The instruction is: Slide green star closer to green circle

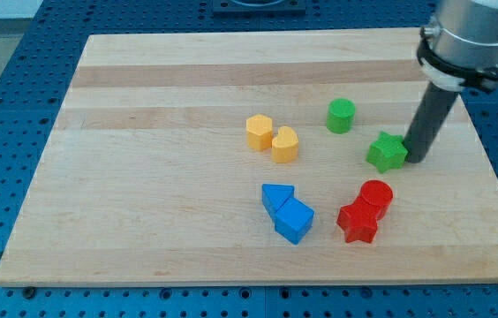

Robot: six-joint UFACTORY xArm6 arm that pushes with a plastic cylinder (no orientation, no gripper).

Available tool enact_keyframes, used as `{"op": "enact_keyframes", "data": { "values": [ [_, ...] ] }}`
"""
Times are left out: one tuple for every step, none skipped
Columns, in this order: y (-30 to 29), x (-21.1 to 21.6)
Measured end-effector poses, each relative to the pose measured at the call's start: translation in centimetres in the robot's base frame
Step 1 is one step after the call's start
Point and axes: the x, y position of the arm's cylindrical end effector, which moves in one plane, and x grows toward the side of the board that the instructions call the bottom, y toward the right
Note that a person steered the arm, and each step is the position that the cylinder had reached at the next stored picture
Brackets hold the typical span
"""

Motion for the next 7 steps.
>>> {"op": "enact_keyframes", "data": {
  "values": [
    [-1.7,-1.7],
    [-0.4,-2.2],
    [4.6,-0.2],
    [3.2,2.5],
    [1.1,2.8],
    [-1.9,2.8],
    [-4.0,2.8]
  ]
}}
